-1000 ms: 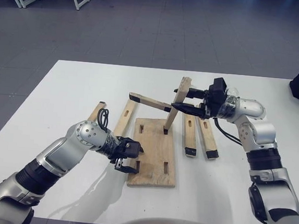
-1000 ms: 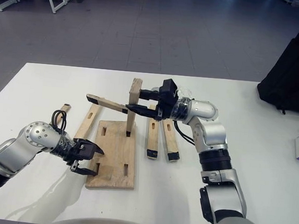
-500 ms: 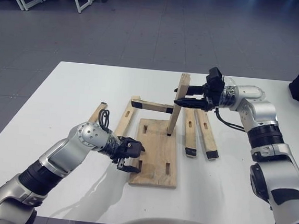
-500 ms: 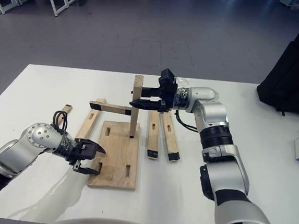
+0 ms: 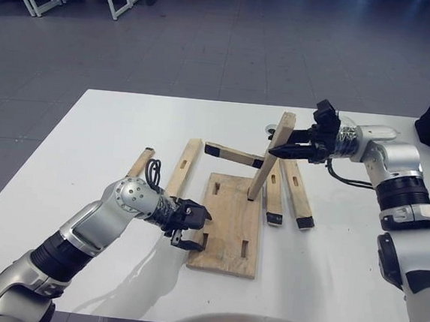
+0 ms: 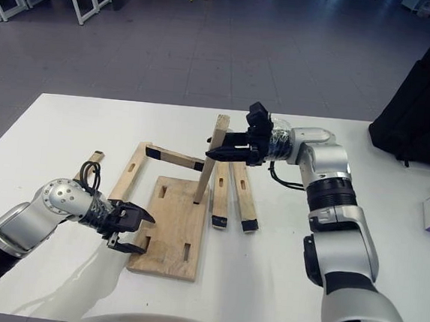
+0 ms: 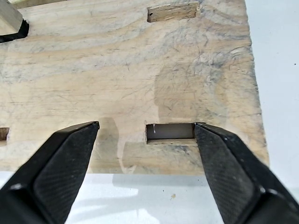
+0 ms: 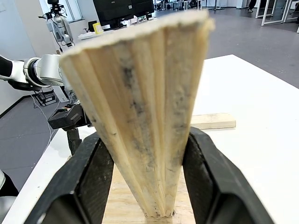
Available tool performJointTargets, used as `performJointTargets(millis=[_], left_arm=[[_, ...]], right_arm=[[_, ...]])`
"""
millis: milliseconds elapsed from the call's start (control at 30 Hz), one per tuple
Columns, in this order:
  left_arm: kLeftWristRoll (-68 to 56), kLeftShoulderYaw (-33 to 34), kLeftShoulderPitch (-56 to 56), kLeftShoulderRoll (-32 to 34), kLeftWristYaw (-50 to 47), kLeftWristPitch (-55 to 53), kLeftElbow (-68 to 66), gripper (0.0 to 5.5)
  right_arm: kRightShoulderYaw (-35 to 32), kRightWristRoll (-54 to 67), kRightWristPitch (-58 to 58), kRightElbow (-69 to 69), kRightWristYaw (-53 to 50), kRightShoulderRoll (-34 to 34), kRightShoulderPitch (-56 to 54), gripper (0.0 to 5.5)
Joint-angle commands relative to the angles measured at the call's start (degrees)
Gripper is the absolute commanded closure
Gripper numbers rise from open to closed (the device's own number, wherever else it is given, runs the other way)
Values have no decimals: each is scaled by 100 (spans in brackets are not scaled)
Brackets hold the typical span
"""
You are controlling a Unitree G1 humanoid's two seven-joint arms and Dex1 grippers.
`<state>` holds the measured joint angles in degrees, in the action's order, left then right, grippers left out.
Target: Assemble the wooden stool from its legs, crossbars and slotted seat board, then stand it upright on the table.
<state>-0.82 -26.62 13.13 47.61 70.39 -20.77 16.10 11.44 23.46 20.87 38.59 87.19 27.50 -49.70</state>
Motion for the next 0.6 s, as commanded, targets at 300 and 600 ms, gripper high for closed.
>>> performJointTargets(millis=[300,600], left_arm=[[458,-321,-327,-120,-314,30,-218,176],[477,-327,-440,-112,-397,-22,-155,176]], right_arm=[[205,-520,525,173,-183,-174,507,224],[-816,-199,648,-991,-929,42,1031,105]])
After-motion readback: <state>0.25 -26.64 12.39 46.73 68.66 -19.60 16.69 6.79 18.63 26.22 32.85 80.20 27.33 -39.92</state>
